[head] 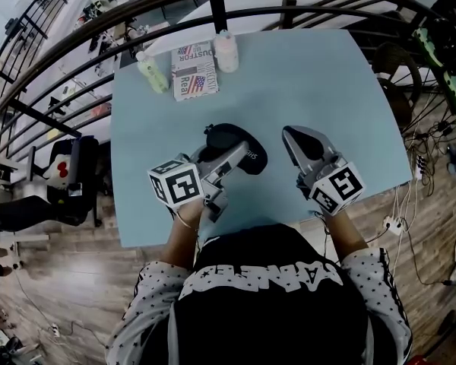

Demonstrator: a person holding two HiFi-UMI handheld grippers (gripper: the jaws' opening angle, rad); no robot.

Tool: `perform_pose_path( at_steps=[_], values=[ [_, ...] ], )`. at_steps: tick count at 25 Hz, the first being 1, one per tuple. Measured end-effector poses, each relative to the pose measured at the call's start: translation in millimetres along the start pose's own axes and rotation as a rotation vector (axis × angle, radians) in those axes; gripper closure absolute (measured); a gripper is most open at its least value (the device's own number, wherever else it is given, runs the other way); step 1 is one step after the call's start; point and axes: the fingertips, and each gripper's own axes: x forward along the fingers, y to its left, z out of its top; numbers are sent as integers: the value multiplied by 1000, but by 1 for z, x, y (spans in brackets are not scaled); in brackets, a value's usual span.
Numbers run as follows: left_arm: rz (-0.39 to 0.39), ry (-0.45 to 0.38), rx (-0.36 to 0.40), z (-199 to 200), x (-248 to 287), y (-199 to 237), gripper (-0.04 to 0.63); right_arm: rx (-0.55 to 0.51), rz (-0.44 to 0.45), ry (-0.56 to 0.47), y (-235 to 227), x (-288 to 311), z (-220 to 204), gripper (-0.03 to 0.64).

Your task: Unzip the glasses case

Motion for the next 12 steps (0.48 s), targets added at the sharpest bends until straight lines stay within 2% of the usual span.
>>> perform_pose_path(
  at_steps=[4,12],
  values=[
    [71,16,56,-1,-2,7,595,6,-16,5,-3,-2,-1,614],
    [128,40,94,-4,-3,17,595,12,-19,8,-5,1,-4,614]
  ],
)
